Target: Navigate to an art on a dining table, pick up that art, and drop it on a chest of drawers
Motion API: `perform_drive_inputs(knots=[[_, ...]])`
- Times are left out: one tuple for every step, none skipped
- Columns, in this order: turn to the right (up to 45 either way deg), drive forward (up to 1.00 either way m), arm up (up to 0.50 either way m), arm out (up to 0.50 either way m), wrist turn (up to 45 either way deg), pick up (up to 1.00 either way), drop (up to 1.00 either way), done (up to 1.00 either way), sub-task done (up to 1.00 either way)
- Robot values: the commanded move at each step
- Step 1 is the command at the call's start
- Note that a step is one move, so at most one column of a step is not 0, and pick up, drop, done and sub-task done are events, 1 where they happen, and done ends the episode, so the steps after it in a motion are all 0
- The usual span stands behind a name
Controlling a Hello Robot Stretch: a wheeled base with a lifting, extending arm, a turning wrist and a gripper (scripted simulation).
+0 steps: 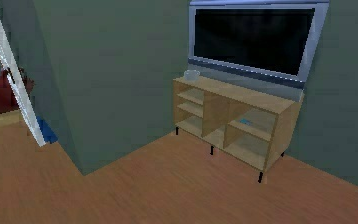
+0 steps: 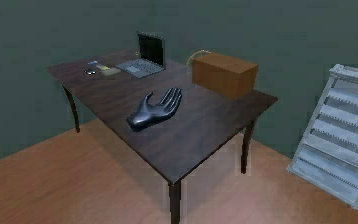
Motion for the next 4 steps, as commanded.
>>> perform_drive_inputs(knots=[[0.0,0.0,0.5,0.0,0.0,0.0,0.0,0.0,0.0],[0.0,0.0,0.36,0.0,0.0,0.0,0.0,0.0,0.0],[0.0,0.0,0.0,0.5,0.0,0.0,0.0,0.0,0.0],[0.0,0.0,0.0,0.0,45.0,0.0,0.0,0.0,0.0]])
